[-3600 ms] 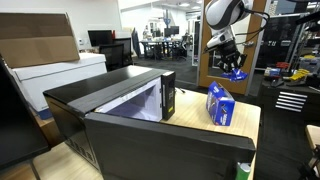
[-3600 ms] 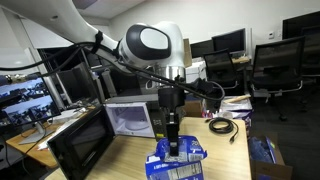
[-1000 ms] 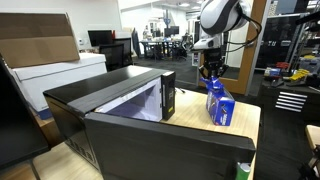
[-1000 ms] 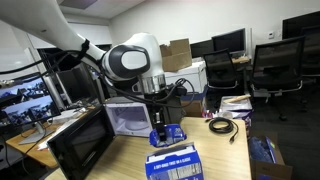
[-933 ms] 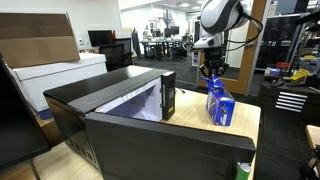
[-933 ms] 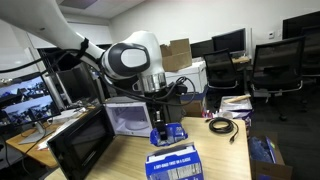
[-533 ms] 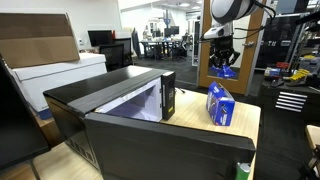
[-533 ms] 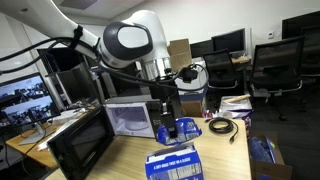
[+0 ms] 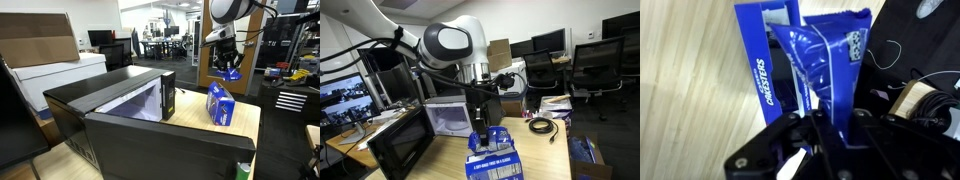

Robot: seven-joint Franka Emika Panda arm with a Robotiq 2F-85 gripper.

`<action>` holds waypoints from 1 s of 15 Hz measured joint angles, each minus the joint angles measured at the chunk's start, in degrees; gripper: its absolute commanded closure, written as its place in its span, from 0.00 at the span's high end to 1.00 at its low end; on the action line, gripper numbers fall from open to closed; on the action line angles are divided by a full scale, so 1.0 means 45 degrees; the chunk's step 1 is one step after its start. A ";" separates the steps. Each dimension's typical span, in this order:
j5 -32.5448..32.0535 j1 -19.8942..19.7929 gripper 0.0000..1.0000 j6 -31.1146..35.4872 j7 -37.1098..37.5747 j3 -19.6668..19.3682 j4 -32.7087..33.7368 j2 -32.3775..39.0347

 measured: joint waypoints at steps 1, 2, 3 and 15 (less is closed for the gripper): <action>0.0026 0.0000 0.03 -0.0040 -0.0007 0.0023 0.0000 0.0019; 0.0066 0.0000 0.03 -0.0064 -0.0033 0.0059 0.0000 0.0050; 0.0108 0.0000 0.03 -0.0081 -0.0069 0.0098 -0.0002 0.0080; 0.0373 0.0014 0.03 -0.0126 -0.0601 0.0710 -0.0098 0.0791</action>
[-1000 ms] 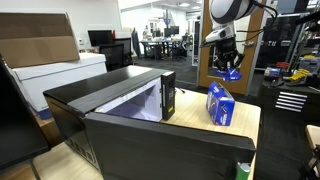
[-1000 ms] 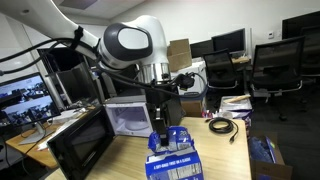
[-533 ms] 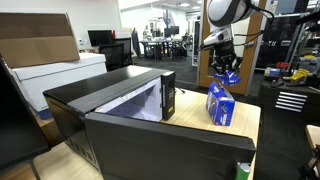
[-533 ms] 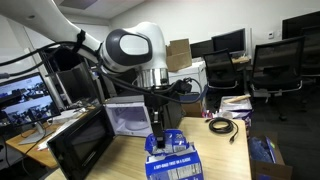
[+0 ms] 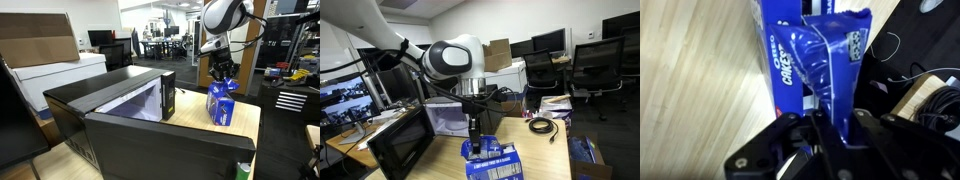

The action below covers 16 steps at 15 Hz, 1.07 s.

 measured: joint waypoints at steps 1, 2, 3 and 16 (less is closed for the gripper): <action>0.0030 0.0000 0.03 0.0000 -0.0109 0.0053 -0.0005 0.0056; 0.0067 0.0000 0.03 0.0000 -0.0241 0.0105 -0.0006 0.0118; 0.0072 0.0001 0.03 0.0001 -0.0310 0.0134 -0.0006 0.0166; 0.0072 0.0126 0.67 0.0001 -0.0385 0.0207 -0.0006 0.0466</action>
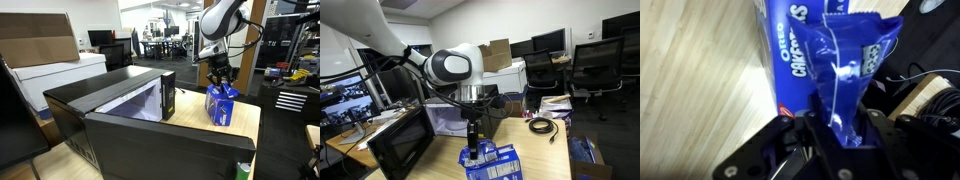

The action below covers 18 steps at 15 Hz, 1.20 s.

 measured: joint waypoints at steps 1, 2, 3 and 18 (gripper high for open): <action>0.0000 0.0001 0.72 0.0000 0.0000 0.0014 0.0000 0.0012; 0.0000 0.0001 0.80 0.0000 0.0000 0.0025 0.0000 0.0022; 0.0000 0.0001 0.85 0.0000 0.0000 0.0029 0.0001 0.0024; 0.0094 -0.0015 1.00 0.0002 -0.0013 -0.0104 0.0647 -0.0065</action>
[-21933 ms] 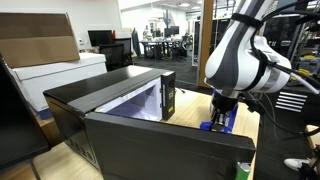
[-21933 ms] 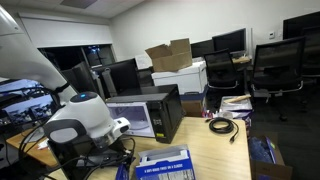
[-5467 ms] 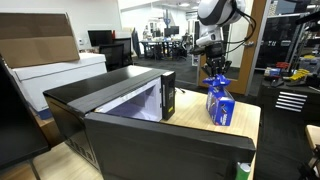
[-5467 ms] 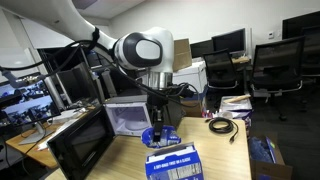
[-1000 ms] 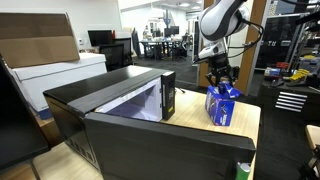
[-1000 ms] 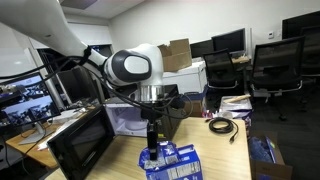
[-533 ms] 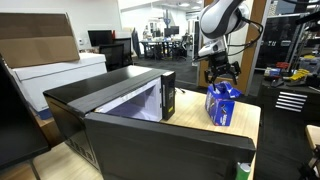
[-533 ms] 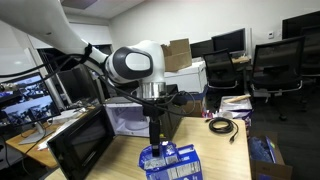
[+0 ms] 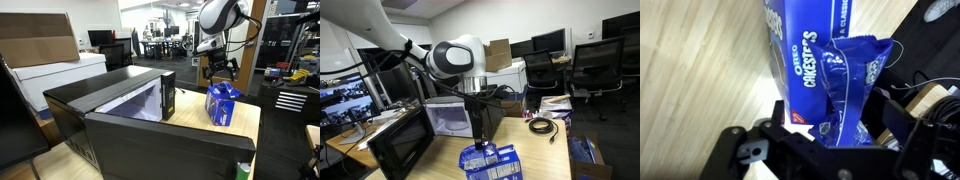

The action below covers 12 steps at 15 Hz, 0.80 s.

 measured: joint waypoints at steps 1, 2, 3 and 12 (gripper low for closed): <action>0.0095 0.0004 1.00 0.0000 0.0000 0.0019 0.0036 -0.0048; 0.0307 0.0009 1.00 -0.0001 0.0000 0.0057 0.0091 -0.0150; 0.0395 0.0010 1.00 -0.0002 0.0000 0.0073 0.0111 -0.0198; 0.2991 0.0243 1.00 -0.1366 -0.1109 0.0752 0.0597 -0.1318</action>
